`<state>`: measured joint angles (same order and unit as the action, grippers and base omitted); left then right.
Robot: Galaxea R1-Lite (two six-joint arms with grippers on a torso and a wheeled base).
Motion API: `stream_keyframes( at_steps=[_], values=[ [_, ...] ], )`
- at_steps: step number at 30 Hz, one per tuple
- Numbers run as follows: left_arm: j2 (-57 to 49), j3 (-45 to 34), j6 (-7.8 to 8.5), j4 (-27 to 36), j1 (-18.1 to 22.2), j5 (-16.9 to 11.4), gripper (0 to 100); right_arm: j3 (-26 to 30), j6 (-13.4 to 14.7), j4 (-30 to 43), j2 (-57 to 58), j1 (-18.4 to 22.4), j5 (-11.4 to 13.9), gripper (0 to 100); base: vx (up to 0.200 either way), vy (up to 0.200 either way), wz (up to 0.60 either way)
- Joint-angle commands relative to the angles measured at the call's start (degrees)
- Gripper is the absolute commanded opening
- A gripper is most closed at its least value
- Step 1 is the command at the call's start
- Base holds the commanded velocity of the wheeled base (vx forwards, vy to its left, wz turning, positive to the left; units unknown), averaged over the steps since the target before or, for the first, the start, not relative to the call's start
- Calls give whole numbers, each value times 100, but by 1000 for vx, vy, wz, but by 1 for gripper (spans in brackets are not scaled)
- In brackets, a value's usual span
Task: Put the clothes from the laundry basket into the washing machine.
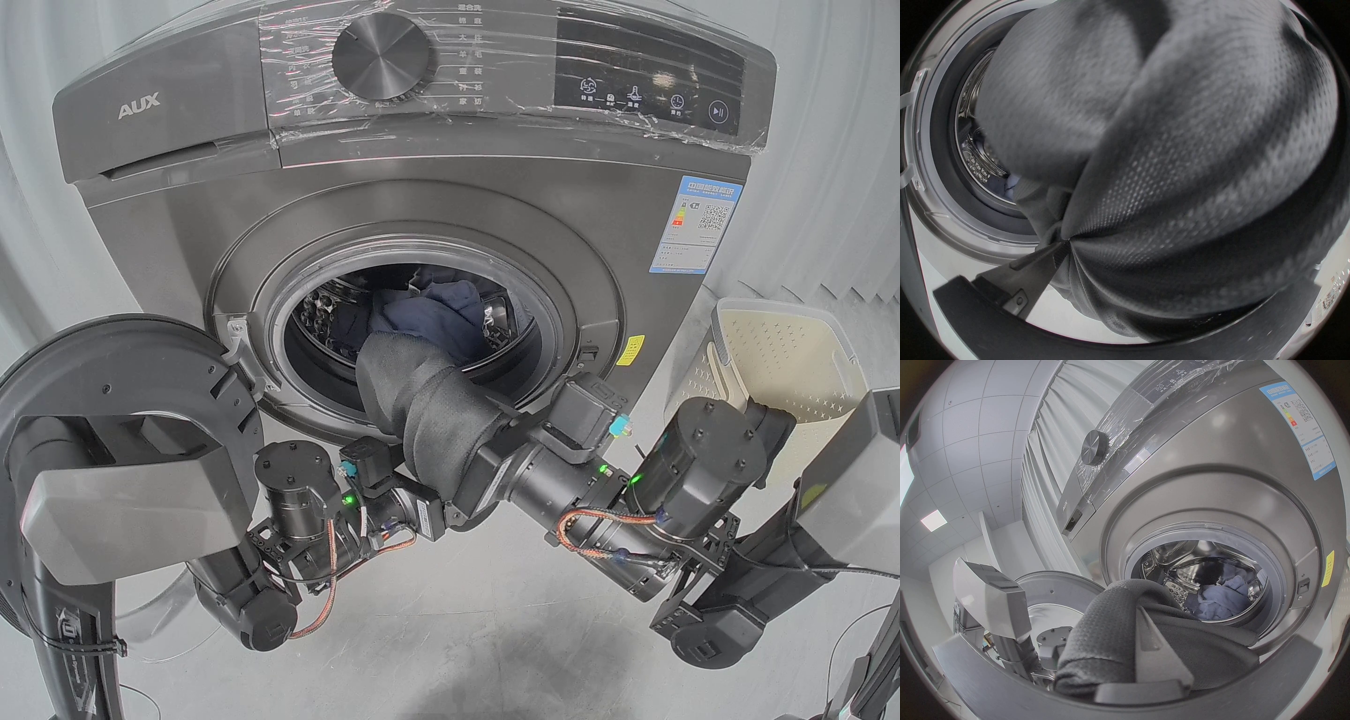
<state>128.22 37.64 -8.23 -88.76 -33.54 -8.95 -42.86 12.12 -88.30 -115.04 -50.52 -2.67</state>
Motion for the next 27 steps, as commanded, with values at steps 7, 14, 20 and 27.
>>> stream_keyframes(
  at_steps=[7, 14, 20, 27],
  values=[
    [195, 296, -12, -10, 102, 104, 0, 129, 10, -3, 96, -2, 3, 0, 0, 0, 0],
    [-78, 366, -74, -10, 163, 218, 0, 252, 71, -3, 219, 121, -155, 0, 0, 0, 0],
    [-632, 15, -109, -10, 163, 209, 0, 384, 71, -3, 237, 499, -172, 0, 0, 0, 0],
    [-1563, -741, -109, -10, 102, 209, 0, 779, 63, -3, 175, 666, -181, 0, 0, 0, 0]
  ],
)
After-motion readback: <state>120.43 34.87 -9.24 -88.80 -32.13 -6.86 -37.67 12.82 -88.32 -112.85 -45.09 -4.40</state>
